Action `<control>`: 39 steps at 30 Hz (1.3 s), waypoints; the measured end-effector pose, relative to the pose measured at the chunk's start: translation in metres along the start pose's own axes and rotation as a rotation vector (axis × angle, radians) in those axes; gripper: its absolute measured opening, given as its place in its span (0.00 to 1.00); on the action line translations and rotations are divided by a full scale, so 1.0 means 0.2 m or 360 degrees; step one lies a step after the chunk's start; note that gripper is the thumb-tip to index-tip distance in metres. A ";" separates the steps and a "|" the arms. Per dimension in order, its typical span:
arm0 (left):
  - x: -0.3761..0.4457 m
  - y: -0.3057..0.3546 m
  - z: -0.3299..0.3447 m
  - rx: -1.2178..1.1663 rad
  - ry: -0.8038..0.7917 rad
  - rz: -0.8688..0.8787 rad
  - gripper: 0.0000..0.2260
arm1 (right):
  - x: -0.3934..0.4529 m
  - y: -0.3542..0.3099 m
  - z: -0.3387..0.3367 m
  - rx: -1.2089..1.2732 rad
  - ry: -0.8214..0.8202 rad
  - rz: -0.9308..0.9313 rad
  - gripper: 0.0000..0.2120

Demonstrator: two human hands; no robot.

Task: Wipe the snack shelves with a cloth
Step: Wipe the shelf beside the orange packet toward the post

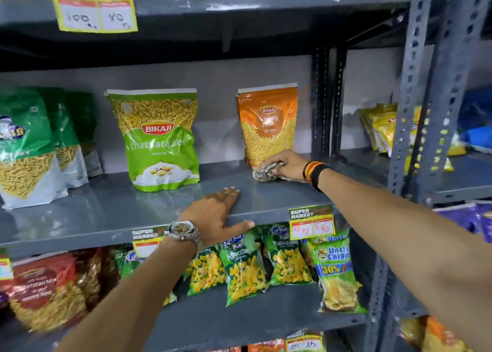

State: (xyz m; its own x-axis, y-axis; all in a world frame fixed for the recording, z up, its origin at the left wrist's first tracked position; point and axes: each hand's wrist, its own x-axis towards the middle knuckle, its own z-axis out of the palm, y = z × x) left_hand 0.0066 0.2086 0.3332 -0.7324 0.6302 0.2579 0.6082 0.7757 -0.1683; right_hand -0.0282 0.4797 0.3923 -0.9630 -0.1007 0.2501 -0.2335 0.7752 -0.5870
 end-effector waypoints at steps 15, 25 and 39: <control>-0.04 0.03 -0.02 -0.0075 0.0061 0.0024 0.46 | -0.53 -0.10 -0.02 0.0086 -0.0450 -0.0426 0.18; -0.04 0.03 -0.02 -0.0049 0.0030 0.0025 0.44 | -0.44 0.10 -0.10 -0.0004 0.0019 0.0001 0.17; 0.20 0.40 -0.05 -0.0104 0.0035 0.0170 0.46 | -0.49 0.30 -0.25 0.0040 0.0206 0.0172 0.17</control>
State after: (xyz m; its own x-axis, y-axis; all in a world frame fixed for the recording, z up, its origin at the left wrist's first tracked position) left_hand 0.0283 0.2951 0.3400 -0.6560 0.7076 0.2625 0.7015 0.7000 -0.1340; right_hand 0.0589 0.5676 0.3706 -0.9577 0.0645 0.2805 -0.1345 0.7613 -0.6343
